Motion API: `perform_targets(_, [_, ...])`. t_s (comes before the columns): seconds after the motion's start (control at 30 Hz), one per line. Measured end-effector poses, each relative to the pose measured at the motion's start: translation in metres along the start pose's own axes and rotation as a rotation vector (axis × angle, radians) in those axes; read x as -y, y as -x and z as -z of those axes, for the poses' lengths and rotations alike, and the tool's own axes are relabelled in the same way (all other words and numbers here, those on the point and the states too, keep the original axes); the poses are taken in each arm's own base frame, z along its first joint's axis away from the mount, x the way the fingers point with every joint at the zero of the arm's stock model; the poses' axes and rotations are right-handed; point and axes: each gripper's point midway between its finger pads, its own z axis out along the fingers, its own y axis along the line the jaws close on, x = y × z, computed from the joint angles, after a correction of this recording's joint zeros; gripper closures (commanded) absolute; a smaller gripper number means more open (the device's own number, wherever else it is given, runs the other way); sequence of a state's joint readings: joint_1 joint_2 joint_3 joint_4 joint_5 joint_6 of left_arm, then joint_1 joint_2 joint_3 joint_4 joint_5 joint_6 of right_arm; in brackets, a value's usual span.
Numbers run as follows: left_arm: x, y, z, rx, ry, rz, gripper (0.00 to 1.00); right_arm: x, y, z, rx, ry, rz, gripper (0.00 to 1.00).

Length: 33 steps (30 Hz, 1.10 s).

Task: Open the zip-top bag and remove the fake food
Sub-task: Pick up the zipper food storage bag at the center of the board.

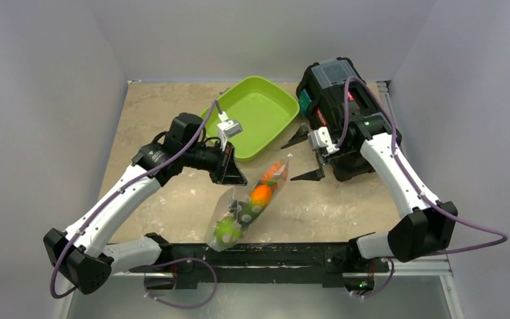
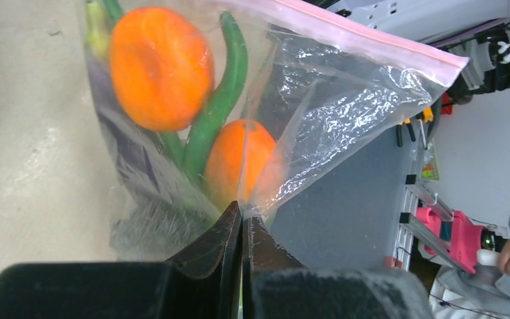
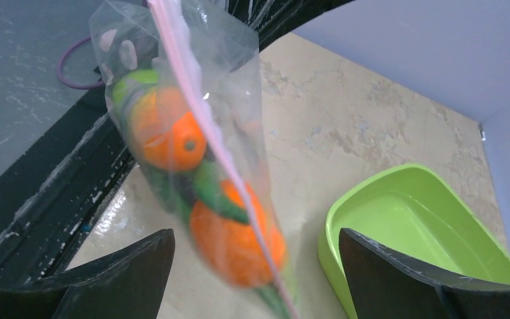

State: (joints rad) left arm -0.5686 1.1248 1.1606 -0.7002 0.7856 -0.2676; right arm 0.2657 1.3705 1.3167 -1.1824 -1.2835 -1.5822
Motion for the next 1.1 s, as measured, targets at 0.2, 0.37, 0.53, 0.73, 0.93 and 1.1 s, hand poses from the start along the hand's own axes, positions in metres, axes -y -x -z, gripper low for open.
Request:
perform_targets(0.2, [0.009,0.001,-0.014,-0.022,-0.064,-0.011,1.00,-0.003,-0.001,-0.011,0.010,0.039,-0.035,0.55])
perform_targets(0.37, [0.009,0.003,-0.018,-0.023,-0.077,-0.004,1.00,-0.011,-0.006,-0.016,0.006,0.053,-0.076,0.99])
perform_targets(0.53, [0.007,0.004,-0.020,-0.022,-0.074,-0.005,0.96,-0.018,-0.005,-0.015,0.006,0.052,-0.106,1.00])
perform_targets(0.73, [0.003,0.008,-0.017,0.006,-0.040,-0.025,0.28,-0.008,-0.006,-0.011,-0.050,-0.016,-0.258,1.00])
perform_targets(0.93, [0.019,0.015,0.011,0.170,0.002,-0.155,0.00,0.005,-0.004,0.001,-0.157,-0.150,-0.391,1.00])
perform_targets(1.1, [0.038,0.031,0.043,0.413,0.023,-0.335,0.00,0.020,0.013,0.011,-0.215,-0.231,-0.420,1.00])
